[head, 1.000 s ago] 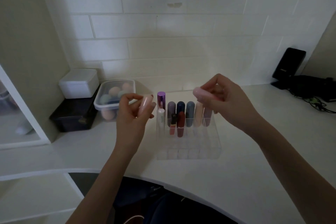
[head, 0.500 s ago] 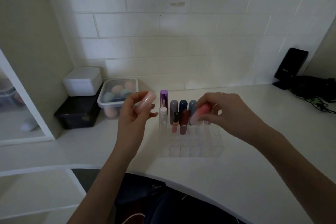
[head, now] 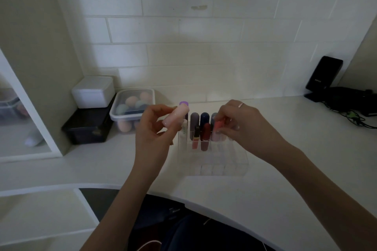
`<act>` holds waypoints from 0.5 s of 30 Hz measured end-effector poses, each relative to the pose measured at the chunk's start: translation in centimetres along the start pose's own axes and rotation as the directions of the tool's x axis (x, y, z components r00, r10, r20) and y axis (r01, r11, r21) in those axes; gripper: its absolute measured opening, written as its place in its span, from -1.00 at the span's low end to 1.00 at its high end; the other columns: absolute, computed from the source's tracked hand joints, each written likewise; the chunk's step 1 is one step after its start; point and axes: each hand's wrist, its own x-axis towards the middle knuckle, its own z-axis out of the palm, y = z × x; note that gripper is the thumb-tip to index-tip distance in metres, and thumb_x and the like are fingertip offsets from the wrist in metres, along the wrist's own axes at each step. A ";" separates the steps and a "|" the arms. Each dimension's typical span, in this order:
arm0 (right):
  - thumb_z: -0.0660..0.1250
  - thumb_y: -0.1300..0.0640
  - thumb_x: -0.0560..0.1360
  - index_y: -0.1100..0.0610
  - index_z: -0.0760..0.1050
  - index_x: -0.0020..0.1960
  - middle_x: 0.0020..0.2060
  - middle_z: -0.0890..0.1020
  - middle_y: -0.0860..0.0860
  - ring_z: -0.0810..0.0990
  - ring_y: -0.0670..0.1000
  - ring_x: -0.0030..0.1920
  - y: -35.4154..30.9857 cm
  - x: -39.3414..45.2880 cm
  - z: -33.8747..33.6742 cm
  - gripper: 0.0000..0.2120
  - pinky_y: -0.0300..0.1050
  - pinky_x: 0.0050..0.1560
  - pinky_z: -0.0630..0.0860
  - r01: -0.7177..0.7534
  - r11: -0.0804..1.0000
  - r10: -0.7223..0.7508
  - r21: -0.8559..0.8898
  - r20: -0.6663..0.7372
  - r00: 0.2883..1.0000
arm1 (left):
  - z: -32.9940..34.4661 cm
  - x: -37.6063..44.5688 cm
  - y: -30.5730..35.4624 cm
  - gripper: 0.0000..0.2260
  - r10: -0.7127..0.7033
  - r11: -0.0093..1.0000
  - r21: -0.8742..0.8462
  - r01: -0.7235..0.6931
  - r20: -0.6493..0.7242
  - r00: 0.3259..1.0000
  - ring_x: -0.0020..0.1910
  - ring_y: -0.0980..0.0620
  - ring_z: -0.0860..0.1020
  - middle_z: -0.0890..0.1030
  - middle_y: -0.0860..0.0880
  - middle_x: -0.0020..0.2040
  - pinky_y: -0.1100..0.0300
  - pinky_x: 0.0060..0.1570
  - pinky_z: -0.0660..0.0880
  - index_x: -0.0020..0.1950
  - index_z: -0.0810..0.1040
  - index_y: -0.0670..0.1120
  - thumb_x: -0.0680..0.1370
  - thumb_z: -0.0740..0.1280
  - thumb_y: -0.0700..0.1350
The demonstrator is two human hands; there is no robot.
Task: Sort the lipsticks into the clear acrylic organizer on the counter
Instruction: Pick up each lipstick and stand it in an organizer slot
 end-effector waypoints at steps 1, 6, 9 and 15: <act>0.44 0.27 0.39 0.13 0.56 -0.12 -0.21 0.48 -0.14 0.50 -0.14 -0.23 0.2 0.0 0.1 -0.89 -0.30 -0.17 0.43 -0.003 1.000 0.003 0.003 0.002 1.000 | 0.0 0.0 0.0 -0.74 0.004 1.000 -0.002 -0.004 0.001 1.000 -0.20 0.03 0.59 0.64 0.13 -0.10 0.33 -0.47 0.42 -0.08 0.49 0.04 0.43 0.41 -0.31; 0.38 0.17 0.48 0.17 0.67 -0.07 -0.19 0.52 -0.02 0.40 -0.24 -0.28 1.2 -0.2 1.2 -0.88 -0.33 -0.17 0.31 0.011 0.999 -0.007 -0.045 0.100 0.995 | 0.2 -0.3 0.5 -0.77 0.005 1.000 -0.004 -0.005 0.010 1.000 -0.20 0.00 0.63 0.67 0.02 -0.05 0.34 -0.46 0.44 -0.05 0.48 0.02 0.45 0.41 -0.28; 0.32 0.15 0.52 0.02 0.64 0.05 -0.19 0.55 -0.06 0.51 -0.22 -0.28 0.0 -0.2 0.4 -0.83 -0.47 -0.24 0.36 -0.055 0.980 0.058 0.192 -0.010 0.998 | 0.5 -0.6 1.3 -0.70 0.003 1.000 -0.021 -0.002 0.058 0.998 -0.17 0.05 0.67 0.68 0.02 0.00 0.34 -0.43 0.48 -0.01 0.45 0.05 0.43 0.43 -0.28; 0.38 0.18 0.49 0.03 0.53 0.16 -0.12 0.70 -0.03 0.70 0.03 -0.18 -2.0 -0.6 0.2 -0.74 -0.28 -0.20 0.55 -0.114 0.755 0.148 0.646 0.002 0.989 | 2.1 -1.4 1.6 -0.65 0.010 0.993 -0.114 0.014 0.205 0.979 -0.11 -0.03 0.68 0.70 -0.06 -0.04 0.16 -0.19 0.61 0.05 0.51 -0.06 0.38 0.45 -0.38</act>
